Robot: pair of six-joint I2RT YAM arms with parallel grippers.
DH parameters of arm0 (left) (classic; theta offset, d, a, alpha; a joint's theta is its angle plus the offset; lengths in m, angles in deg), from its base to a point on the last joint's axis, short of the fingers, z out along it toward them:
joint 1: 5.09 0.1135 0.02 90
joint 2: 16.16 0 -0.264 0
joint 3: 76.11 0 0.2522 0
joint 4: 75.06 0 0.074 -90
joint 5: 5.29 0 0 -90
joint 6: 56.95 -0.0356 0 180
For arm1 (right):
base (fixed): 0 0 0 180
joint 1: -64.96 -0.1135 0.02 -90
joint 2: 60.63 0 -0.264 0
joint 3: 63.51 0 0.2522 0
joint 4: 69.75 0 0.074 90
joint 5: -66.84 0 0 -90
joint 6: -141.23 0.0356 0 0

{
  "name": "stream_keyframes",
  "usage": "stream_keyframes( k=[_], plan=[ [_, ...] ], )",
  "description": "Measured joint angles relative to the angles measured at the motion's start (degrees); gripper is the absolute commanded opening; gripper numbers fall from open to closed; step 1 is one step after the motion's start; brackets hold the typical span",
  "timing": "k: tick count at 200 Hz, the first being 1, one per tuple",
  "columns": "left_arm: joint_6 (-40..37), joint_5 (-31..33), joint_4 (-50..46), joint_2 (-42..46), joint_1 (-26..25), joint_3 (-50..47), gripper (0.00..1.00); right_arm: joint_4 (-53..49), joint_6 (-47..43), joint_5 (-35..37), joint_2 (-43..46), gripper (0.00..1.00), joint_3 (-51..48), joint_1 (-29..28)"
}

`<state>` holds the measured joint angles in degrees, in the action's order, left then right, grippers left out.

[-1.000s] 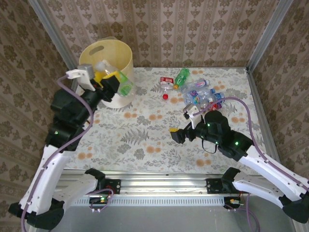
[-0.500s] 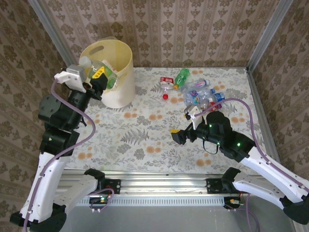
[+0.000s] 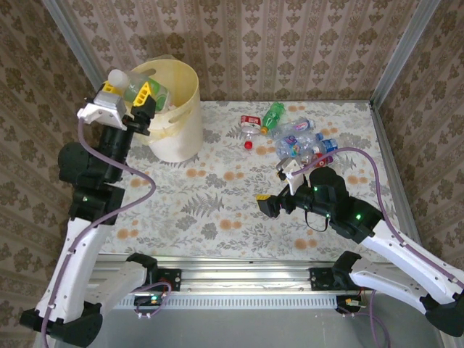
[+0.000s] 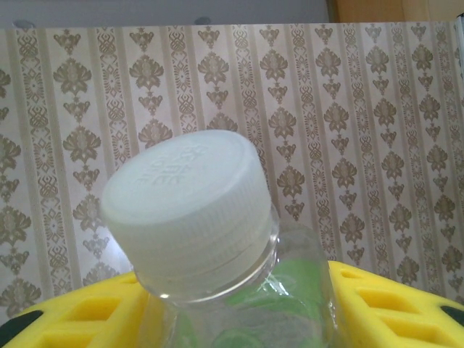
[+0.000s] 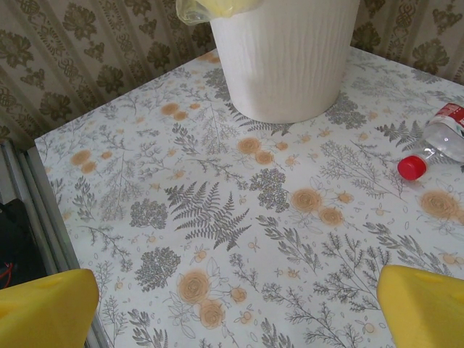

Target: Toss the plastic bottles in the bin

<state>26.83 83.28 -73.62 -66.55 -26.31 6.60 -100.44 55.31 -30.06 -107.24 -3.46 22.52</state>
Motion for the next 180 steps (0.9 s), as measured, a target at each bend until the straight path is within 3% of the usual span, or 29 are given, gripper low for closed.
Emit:
stream_keyframes(
  k=[59,121,180],
  plan=[
    [-1.3,0.4,9.8,-2.2,1.0,-2.7,0.44,0.0,-0.9,0.0,0.0,1.00,0.0,0.0],
    [-1.2,0.8,14.0,-5.5,3.5,-3.6,0.46,-0.7,-0.9,0.1,0.2,1.00,0.0,0.0],
    [5.6,-2.0,11.7,-13.0,11.6,-0.9,0.52,-1.8,-0.9,0.7,1.2,1.00,0.0,0.0]
  ],
)
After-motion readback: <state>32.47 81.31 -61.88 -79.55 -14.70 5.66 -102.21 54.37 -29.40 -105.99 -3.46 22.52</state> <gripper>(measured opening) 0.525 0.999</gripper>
